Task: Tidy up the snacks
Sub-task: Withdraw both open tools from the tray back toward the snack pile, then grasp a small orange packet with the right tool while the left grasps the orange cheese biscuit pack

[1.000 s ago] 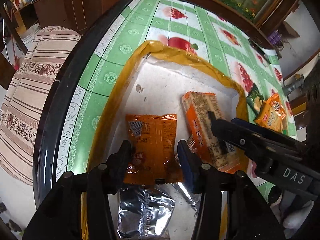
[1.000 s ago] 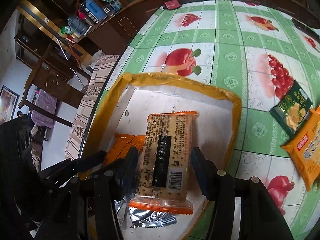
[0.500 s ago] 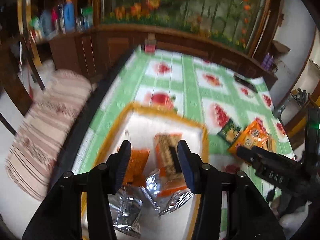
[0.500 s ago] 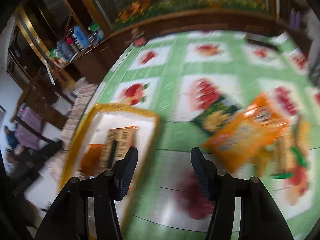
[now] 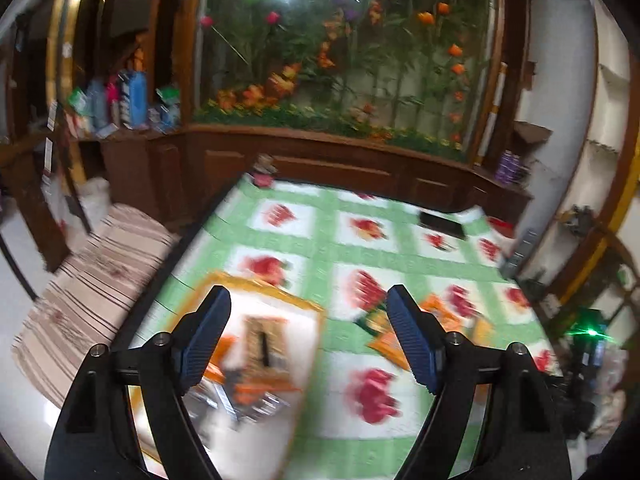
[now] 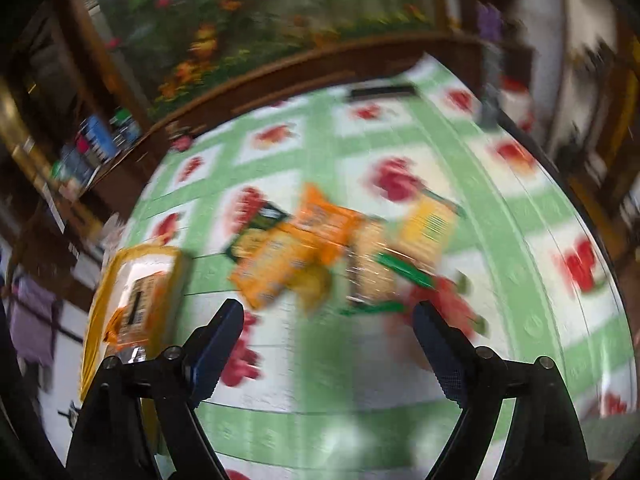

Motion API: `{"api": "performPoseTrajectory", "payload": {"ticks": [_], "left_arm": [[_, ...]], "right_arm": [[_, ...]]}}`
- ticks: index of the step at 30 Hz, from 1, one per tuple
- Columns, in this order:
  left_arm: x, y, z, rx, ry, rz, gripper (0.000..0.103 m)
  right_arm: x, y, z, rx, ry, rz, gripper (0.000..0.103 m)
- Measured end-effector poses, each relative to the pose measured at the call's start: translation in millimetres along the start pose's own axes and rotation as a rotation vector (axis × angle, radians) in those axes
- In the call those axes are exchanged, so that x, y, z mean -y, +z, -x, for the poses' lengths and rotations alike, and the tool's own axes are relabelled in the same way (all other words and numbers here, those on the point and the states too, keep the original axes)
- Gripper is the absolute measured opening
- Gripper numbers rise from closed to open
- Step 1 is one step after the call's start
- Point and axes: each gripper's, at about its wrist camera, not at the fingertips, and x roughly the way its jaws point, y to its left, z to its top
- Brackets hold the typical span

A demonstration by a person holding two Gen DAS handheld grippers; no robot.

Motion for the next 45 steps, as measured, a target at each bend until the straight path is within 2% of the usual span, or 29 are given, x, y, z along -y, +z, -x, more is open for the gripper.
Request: {"api": "performPoseTrajectory", "payload": {"ticks": [3, 6, 10, 15, 20, 25, 28, 32, 34, 36, 39, 45], "left_arm": [[8, -8, -7, -0.064, -0.075, 0.039, 0.08], [18, -19, -17, -0.136, -0.143, 0.08, 0.08], [28, -33, -25, -0.212, -0.193, 0.11, 0.08], [37, -42, -29, -0.273, -0.207, 0.077, 0.08], [32, -48, -32, -0.299, -0.183, 0.058, 0.08], [22, -57, -37, -0.333, -0.157, 0.051, 0.08], [18, -64, -36, -0.355, -0.145, 0.037, 0.08], [8, -72, -33, -0.382, -0.121, 0.022, 0.08], [2, -73, -33, -0.389, -0.108, 0.033, 0.08], [-5, -71, -34, -0.385, -0.1, 0.046, 0.08], [-8, -68, -41, -0.386, -0.106, 0.048, 0.08], [12, -67, -71, -0.436, -0.172, -0.003, 0.08]], "right_arm": [[46, -2, -3, -0.051, -0.014, -0.117, 0.087], [71, -10, -4, -0.075, -0.022, -0.172, 0.086], [78, -15, -9, -0.091, -0.014, -0.16, 0.086], [83, -10, -27, -0.116, 0.006, -0.18, 0.085], [71, 8, -48, -0.144, 0.045, -0.187, 0.083], [27, 48, -68, -0.127, 0.08, -0.066, 0.082], [8, 78, -101, -0.13, 0.03, -0.017, 0.081], [-10, 95, -139, -0.179, 0.022, 0.033, 0.067], [-20, 91, -156, -0.245, 0.06, 0.057, 0.045], [-25, 82, -163, -0.29, 0.082, 0.068, 0.03], [-23, 65, -159, -0.321, 0.133, 0.053, 0.024], [-4, 25, -131, -0.381, 0.19, 0.009, 0.023]]}}
